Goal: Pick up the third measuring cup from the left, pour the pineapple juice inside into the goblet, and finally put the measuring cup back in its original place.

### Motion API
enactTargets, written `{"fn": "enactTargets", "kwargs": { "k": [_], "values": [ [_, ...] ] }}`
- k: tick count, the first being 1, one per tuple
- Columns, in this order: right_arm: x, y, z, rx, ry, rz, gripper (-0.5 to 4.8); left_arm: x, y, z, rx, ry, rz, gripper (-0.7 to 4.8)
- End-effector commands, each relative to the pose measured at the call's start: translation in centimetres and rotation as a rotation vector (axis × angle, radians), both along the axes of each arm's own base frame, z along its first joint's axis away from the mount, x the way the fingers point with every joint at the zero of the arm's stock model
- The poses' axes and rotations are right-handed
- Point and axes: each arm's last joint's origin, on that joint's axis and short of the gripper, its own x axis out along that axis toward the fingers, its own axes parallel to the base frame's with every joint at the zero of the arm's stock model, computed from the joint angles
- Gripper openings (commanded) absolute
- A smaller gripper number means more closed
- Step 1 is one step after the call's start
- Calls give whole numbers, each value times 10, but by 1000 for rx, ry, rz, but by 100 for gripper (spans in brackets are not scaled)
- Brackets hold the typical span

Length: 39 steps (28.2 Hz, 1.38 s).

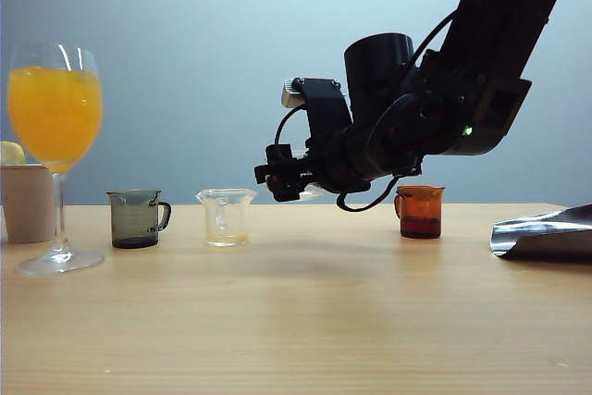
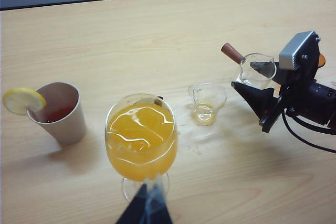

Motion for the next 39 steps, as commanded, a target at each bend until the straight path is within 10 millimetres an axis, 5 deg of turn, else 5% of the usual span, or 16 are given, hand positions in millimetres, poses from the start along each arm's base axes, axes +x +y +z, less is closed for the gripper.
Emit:
{"fn": "enactTargets", "kwargs": {
  "k": [1,31,39],
  "values": [
    [1,1,1,26,-21,-7,-1,-1,0,2,-4,-13,-4,-6],
    [4,3,-36,30,68,-16,0,-1,0,1,-2,1,-4,-6],
    [3,3,-36,34,71,-6,250,-2,0,1,-2,3,-4,-6]
  ]
}}
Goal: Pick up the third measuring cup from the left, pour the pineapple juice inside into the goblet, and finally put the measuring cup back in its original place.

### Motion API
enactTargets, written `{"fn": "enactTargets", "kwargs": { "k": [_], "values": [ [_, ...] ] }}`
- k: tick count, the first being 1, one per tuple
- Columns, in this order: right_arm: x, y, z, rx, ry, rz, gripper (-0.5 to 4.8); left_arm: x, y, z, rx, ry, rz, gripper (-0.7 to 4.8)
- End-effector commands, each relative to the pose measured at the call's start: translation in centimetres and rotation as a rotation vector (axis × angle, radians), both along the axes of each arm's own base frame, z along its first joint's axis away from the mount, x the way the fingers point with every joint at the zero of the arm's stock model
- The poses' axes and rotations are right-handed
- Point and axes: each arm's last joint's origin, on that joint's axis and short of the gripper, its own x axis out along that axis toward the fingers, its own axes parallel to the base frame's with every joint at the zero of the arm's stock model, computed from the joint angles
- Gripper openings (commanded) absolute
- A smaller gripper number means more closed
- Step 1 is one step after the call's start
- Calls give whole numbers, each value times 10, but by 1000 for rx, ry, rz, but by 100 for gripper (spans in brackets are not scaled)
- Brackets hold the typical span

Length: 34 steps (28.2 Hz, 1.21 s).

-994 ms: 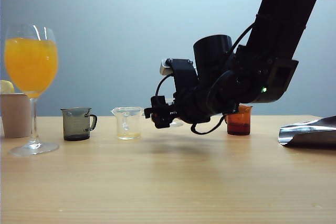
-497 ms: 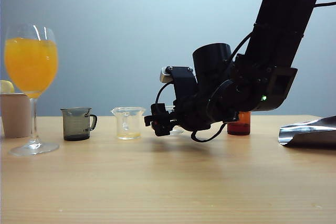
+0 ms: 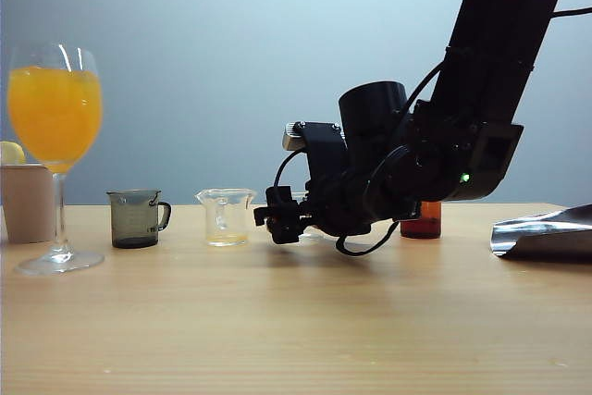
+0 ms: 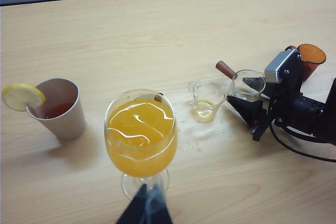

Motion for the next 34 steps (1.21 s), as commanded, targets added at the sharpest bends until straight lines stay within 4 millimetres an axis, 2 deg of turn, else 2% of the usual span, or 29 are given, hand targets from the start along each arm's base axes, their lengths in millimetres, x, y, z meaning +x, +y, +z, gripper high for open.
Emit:
{"fn": "enactTargets", "kwargs": {
  "k": [1,2,4,12,25,34],
  "values": [
    [1,1,6,23,-24,4,286,-1,0,2,-4,-9,-4,-6],
    [1,1,6,23,-24,4,330,-1,0,2,-3,-8,-4,-6],
    [1,1,6,36,-17,2,376,-1,0,2,-4,-9,-4,-6],
    [-2,1,17,44,-11,25,434,-1,0,2,-4,-9,-4,-6],
    [-14,-7,44,-68,163,22,433,-1,0,2,-4,-10,-4,-6],
    [-30,-17,74,-141,279,20,432,-1,0,2,-4,-10,-4,-6]
  ]
}}
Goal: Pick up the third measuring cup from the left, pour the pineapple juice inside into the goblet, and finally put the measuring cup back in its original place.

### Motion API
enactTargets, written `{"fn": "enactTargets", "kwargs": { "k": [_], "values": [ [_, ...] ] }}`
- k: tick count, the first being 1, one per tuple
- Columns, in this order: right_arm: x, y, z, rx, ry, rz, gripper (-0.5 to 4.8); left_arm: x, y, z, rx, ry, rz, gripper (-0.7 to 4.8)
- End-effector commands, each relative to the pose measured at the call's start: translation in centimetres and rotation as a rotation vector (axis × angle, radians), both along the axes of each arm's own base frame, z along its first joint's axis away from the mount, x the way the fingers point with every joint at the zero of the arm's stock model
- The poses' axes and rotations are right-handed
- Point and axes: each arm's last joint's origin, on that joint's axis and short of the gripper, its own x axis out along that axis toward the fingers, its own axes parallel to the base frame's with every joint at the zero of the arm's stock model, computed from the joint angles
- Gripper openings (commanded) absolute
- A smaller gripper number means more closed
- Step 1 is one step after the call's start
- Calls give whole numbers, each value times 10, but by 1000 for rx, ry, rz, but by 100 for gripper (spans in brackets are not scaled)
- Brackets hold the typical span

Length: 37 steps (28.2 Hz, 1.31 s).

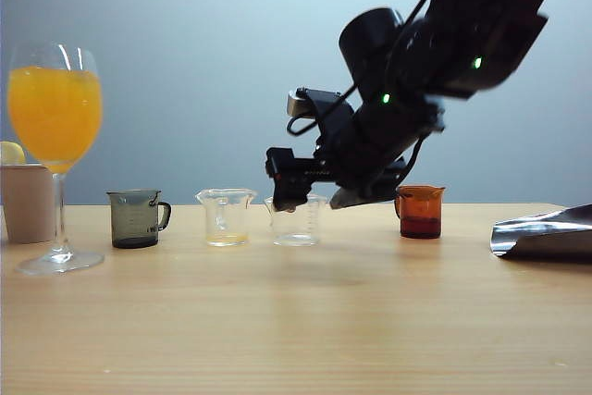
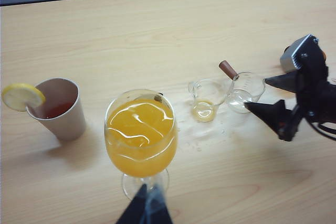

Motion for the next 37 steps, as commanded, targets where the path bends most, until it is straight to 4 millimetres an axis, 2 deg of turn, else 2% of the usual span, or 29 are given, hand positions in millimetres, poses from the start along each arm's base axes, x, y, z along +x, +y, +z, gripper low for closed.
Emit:
{"fn": "enactTargets", "kwargs": {
  "k": [1,4,5,7,9,10,13,14,19,25,30,37],
  "values": [
    [-9,-6,18,-27,46,1,432,-1,0,2,-4,-10,-4,-6],
    [-20,-13,41,-43,71,1,427,-1,0,2,-4,-10,-4,-6],
    [-25,-16,49,-47,77,1,396,-1,0,2,-4,-10,-4,-6],
    [-33,-21,62,-57,92,1,245,-1,0,2,-4,-11,-4,-6],
    [-44,-28,77,-72,115,1,-22,-1,0,2,-9,-13,3,-6],
    [-49,-32,84,-77,122,1,8,-1,0,3,-15,-13,6,-6],
    [-63,-41,103,-80,127,1,-5,-1,0,2,-28,-6,13,-6],
    [-73,-48,117,-72,114,1,-5,-2,0,2,-29,-6,11,-6],
    [-104,-68,157,-27,41,-2,-5,-9,2,4,-33,-54,19,-6],
    [-145,-95,192,-12,-52,9,-5,-23,4,-15,-49,-148,18,-6],
    [-177,-116,203,4,-162,8,-5,-36,6,-40,-72,-226,21,-6],
    [-207,-138,185,-26,-248,-24,-5,-46,8,-68,-92,-354,50,-6]
  ]
}}
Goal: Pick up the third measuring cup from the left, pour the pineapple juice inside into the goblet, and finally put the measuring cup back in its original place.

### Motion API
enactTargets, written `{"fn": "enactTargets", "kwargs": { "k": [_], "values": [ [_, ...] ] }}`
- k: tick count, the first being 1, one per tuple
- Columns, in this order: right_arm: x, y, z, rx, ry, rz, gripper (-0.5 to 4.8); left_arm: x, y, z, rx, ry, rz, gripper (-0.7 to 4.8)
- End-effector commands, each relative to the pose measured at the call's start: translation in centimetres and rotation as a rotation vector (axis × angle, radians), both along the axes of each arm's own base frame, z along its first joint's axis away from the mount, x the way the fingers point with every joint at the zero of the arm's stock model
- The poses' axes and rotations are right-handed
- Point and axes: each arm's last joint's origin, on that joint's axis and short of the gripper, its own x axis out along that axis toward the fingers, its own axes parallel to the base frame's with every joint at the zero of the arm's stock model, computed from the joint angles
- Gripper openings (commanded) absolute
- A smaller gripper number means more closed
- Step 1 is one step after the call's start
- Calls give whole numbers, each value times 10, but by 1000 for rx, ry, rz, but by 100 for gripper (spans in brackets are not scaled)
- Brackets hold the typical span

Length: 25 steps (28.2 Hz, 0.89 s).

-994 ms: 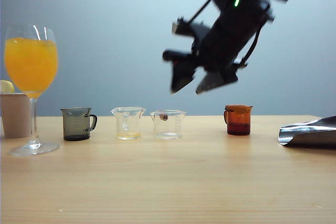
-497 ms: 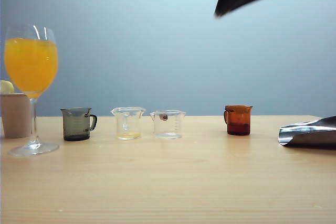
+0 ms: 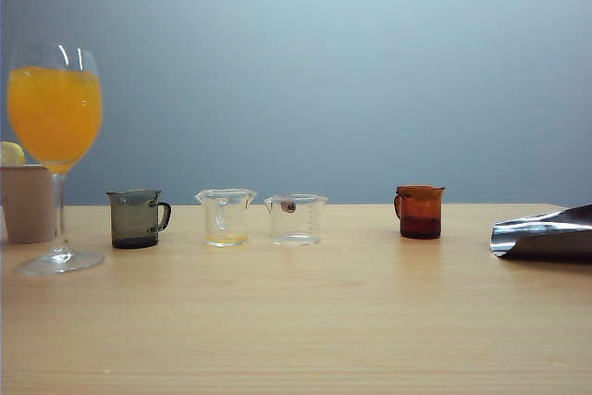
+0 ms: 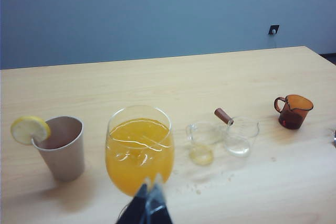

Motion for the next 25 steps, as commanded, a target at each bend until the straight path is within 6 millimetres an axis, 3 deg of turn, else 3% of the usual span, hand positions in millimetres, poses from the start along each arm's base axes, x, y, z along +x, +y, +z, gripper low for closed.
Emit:
{"fn": "enactTargets", "kwargs": {
  "k": [1,8,15,25],
  "values": [
    [-11,-9,-10,4,-61,-47,-5,-2,2,-11,-11,-69,50,-6],
    [-30,-23,-49,-4,-117,-84,-5,2,3,-35,-53,-114,113,-6],
    [-31,-25,-85,-23,-103,-110,-5,11,2,-47,-84,-159,119,-6],
    [-30,-24,-91,-27,-78,-98,-4,24,1,-80,-85,-168,158,-6]
  ]
}}
